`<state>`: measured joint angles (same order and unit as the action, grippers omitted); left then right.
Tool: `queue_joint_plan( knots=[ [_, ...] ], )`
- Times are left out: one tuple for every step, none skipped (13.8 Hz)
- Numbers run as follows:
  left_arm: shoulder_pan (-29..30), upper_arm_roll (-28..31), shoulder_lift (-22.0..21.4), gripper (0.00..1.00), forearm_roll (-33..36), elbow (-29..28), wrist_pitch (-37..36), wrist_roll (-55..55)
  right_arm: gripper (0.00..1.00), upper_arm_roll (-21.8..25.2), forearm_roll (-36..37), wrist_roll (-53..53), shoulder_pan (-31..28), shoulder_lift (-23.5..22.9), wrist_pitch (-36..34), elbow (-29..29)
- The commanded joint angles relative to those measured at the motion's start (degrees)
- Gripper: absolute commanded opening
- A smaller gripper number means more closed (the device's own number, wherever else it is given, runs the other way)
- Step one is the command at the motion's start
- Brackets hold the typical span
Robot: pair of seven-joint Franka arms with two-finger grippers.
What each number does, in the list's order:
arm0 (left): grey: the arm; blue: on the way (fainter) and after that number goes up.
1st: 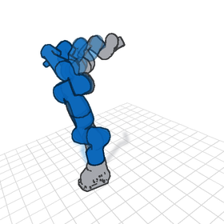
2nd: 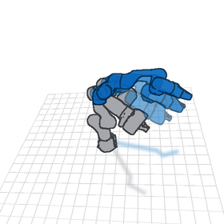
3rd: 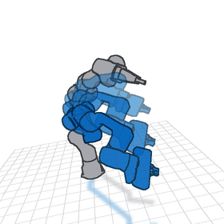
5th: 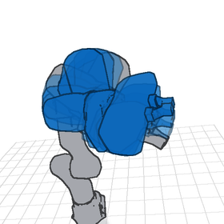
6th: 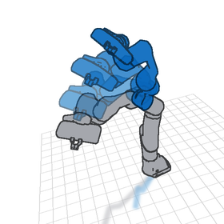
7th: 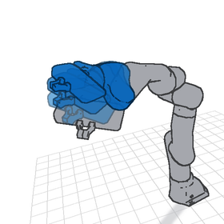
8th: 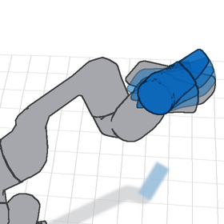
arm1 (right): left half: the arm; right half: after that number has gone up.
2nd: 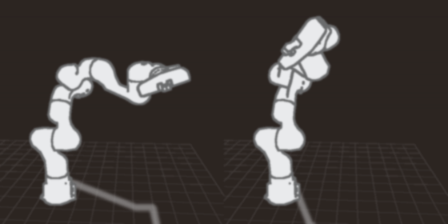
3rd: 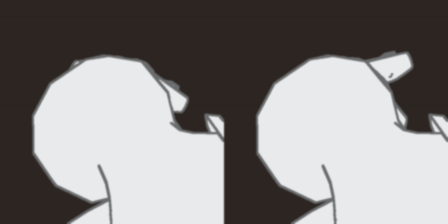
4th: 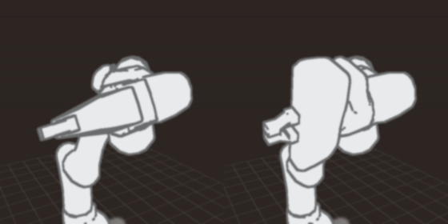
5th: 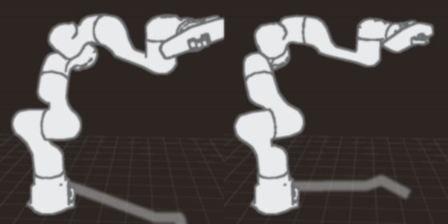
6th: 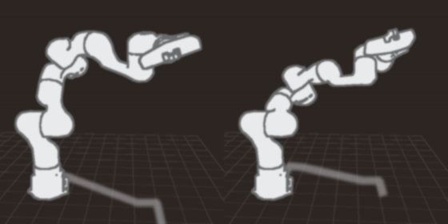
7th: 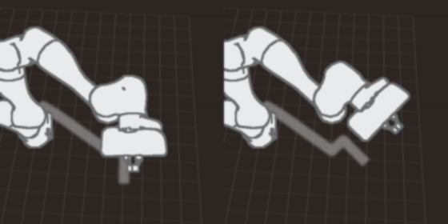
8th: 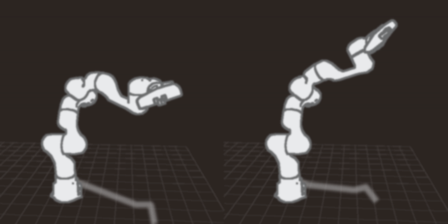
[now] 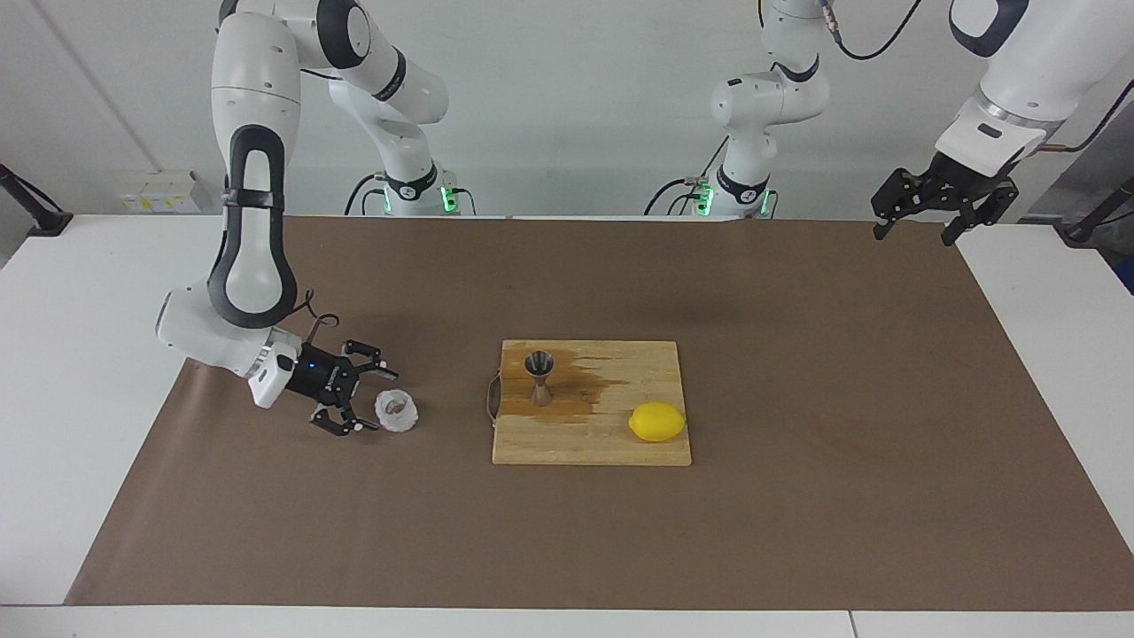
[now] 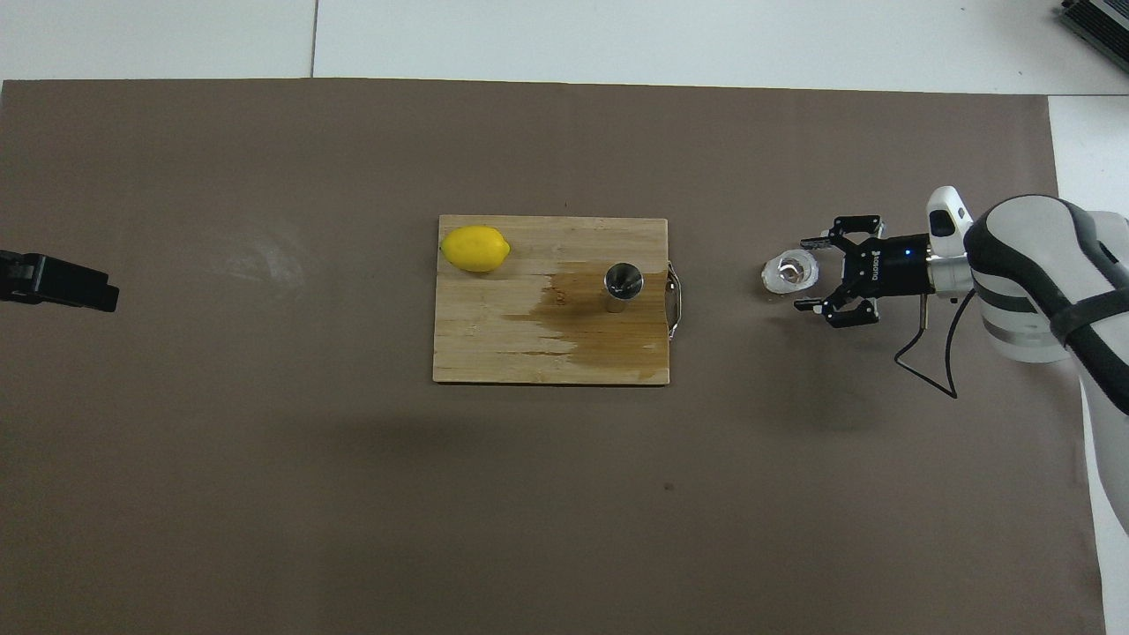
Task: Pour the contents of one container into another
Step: 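Reach the right gripper to the white cup and grasp it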
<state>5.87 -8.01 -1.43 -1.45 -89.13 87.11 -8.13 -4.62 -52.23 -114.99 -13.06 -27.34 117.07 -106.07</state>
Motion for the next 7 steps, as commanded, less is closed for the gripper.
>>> queue_joint_plan(
  knots=[
    [-2.5,1.1,-1.7,1.0,0.0,-1.4,-1.2,0.6,1.0,-0.7,-1.6,-2.9,-0.6,-1.7,0.5,1.8],
    [-2.5,1.1,-1.9,1.0,0.0,-1.8,-1.2,1.2,1.0,-0.7,-1.6,-3.1,-0.6,-1.7,0.6,1.9],
    [-2.9,1.2,-2.0,1.0,0.0,-1.9,-1.1,2.1,1.0,-0.7,-1.7,-3.4,-0.2,-1.7,1.1,1.8],
    [-3.0,1.2,-2.0,1.0,0.0,-1.9,-1.1,2.6,1.0,-0.7,-1.1,-3.4,0.8,-1.7,1.4,1.8],
    [-3.1,1.2,-2.0,1.0,0.0,-2.0,-1.1,2.5,1.0,-0.7,-1.2,-3.4,1.1,-1.7,2.5,1.7],
    [-3.1,1.3,-2.1,1.0,0.0,-1.8,-1.2,2.4,1.0,-0.7,-1.2,-3.4,1.6,-1.8,3.4,1.5],
    [-3.1,1.3,-2.2,1.0,0.0,-1.8,-1.2,2.8,1.0,-0.7,-1.2,-3.4,1.9,-2.4,3.8,1.5]
  ],
)
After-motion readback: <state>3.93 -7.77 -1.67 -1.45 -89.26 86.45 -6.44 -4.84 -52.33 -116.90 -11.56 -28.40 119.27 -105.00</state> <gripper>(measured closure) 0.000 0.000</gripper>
